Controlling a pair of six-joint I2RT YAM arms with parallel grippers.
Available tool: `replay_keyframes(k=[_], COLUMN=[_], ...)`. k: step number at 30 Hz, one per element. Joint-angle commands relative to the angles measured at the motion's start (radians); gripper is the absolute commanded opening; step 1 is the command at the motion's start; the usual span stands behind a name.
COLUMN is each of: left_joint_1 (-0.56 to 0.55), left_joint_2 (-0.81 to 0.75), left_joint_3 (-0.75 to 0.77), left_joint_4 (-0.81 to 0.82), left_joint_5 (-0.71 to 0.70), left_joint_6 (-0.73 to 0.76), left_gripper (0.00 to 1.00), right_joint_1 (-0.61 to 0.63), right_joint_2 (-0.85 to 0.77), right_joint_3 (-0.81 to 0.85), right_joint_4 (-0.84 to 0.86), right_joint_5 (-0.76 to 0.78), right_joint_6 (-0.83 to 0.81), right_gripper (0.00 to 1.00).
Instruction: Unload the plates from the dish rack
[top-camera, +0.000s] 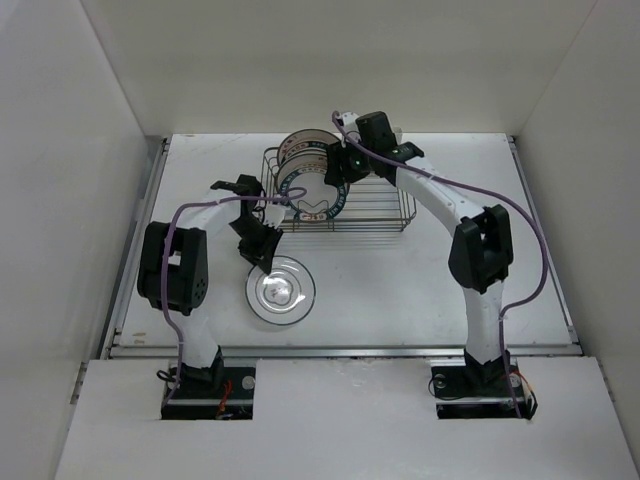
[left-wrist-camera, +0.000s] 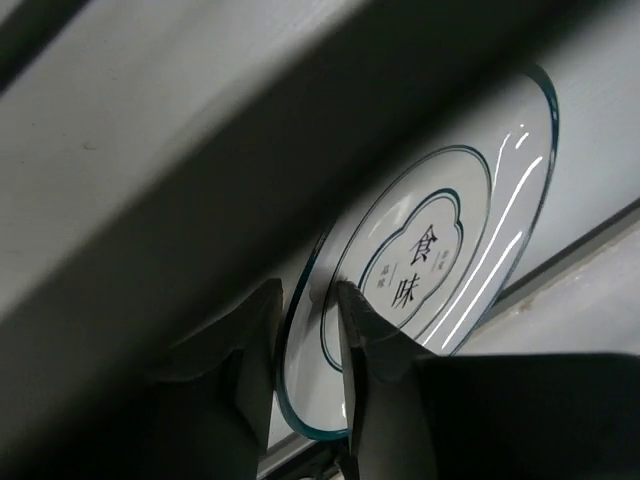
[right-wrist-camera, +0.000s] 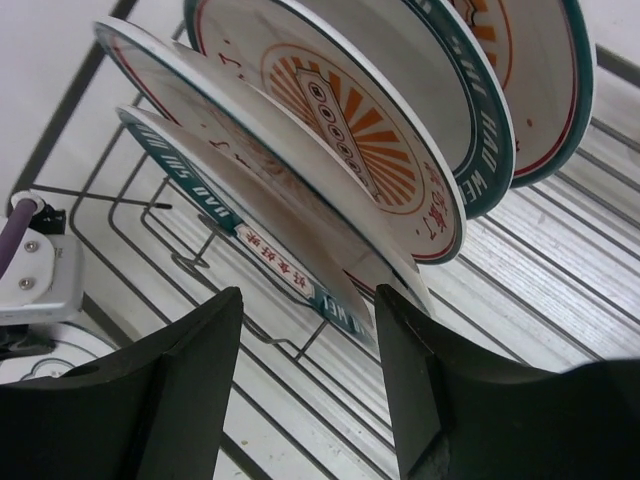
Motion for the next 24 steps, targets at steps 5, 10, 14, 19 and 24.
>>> replay_keyframes(k=[5,10,14,19,24], left_joint_1=[0.005,0.005,0.005,0.005,0.005], left_joint_2=[0.022,0.022,0.022,-0.017,-0.039], left_joint_3=[-0.028,-0.028,-0.028,-0.018,0.003], left_joint_4=[0.106,0.106,0.106,0.078,0.049], left_joint_5=[-0.137,-0.137,-0.137,-0.137,-0.108], left_joint_6=[0.004,0.004,0.004,-0.006,-0.016], left_gripper=[0.28,0.33,0.38,0.45,0.46], right_joint_1=[0.007,0.017,0.026,0.037,0.055], right_joint_2=[0.056,0.056,0.056,0.021,-0.055], right_joint_3=[0.069,0.081,0.081,0.081,0.072], right_joint_4=[0.011,0.011,0.011,-0.008,-0.009], right_joint_5=[0.063,0.063,0.074,0.167,0.238], right_joint_6=[-0.019,-0.019,-0.029,-0.048,-0.114], right_gripper=[0.61,0.53,0.38,0.03,0.00])
